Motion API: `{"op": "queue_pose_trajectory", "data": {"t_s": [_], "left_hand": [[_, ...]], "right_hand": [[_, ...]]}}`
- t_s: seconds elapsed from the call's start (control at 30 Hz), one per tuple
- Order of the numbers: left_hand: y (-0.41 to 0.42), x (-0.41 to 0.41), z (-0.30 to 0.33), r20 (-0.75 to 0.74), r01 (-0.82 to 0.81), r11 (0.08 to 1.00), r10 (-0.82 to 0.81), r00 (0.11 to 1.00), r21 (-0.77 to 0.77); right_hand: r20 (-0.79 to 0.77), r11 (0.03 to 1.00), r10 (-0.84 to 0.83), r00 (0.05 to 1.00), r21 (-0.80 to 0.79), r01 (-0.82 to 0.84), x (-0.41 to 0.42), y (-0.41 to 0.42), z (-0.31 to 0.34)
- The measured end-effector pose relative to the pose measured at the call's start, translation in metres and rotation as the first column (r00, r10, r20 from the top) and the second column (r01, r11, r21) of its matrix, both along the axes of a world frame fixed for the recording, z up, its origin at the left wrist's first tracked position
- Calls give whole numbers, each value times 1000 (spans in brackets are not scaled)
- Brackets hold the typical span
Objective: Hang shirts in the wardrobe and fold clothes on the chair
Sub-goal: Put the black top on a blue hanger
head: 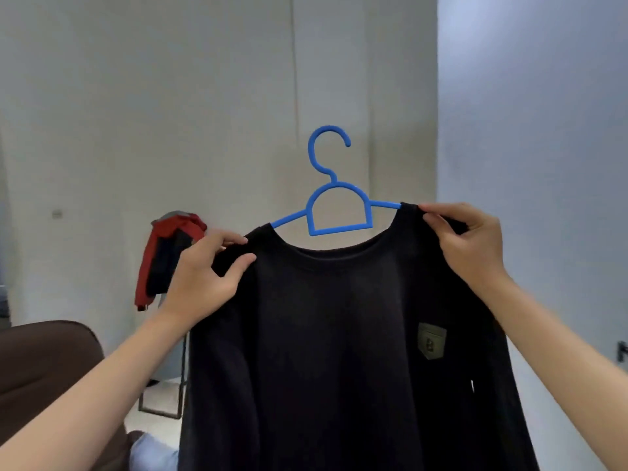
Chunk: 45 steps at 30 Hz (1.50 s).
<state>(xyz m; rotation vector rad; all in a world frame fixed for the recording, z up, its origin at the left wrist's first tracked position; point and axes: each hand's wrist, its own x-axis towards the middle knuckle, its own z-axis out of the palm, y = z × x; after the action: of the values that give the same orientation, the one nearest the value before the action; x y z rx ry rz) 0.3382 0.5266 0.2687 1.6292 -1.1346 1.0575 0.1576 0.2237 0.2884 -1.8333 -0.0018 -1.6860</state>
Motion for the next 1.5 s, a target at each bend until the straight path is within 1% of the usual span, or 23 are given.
{"op": "queue_pose_trajectory", "data": {"t_s": [0.2,0.3,0.57,0.67,0.7,0.73,0.8,0.87,0.93,1.0,1.17,1.23,1.3,1.33,1.43,1.5], "left_hand": [[-116,-26,-3,18,208,977,-208,978,38],[-169,-33,-4,7,254,965,-255,967,60],[-300,-39,6,58,383,924,-382,922,-2],[-342,-41,15,83,452,892,-448,890,-26],[-354,-42,17,85,475,879,-472,878,-28],[-366,-44,20,83,499,866,-495,865,-35],[-387,-47,23,55,545,837,-542,838,-56],[-404,-53,26,48,583,810,-581,813,-70],[-418,-61,30,81,612,787,-606,791,-78],[-431,-69,34,84,640,764,-634,768,-80],[-465,-90,40,15,698,713,-699,715,-67],[-483,-99,44,-30,712,699,-714,699,-66],[-502,-109,50,-73,726,684,-729,680,-70],[-512,-114,53,-87,734,676,-737,670,-73],[-544,-131,60,-103,750,656,-754,648,-83],[-567,-145,65,-100,760,643,-765,636,-88]], "right_hand": [[2,987,-123,992,108,122,-59,-89,9],[-26,978,-146,989,147,148,-86,-122,8],[-57,947,-298,953,109,302,-145,-194,11],[-138,924,-372,918,34,380,-165,-213,10],[-189,900,-429,884,-6,436,-173,-218,8],[-249,861,-503,828,-64,504,-180,-222,7],[-347,748,-656,670,-182,638,-191,-230,8],[-357,623,-773,525,-265,736,-199,-237,10],[-319,510,-851,418,-308,803,-204,-244,10],[-290,429,-893,343,-324,843,-210,-250,9],[-247,287,-946,209,-345,894,-232,-270,6],[-249,264,-950,188,-317,911,-242,-279,11],[-247,257,-951,188,-287,923,-252,-290,18],[-242,268,-948,205,-268,925,-257,-296,21],[-205,359,-925,319,-202,911,-276,-321,27],[-174,379,-920,350,-176,908,-289,-341,31]]}}
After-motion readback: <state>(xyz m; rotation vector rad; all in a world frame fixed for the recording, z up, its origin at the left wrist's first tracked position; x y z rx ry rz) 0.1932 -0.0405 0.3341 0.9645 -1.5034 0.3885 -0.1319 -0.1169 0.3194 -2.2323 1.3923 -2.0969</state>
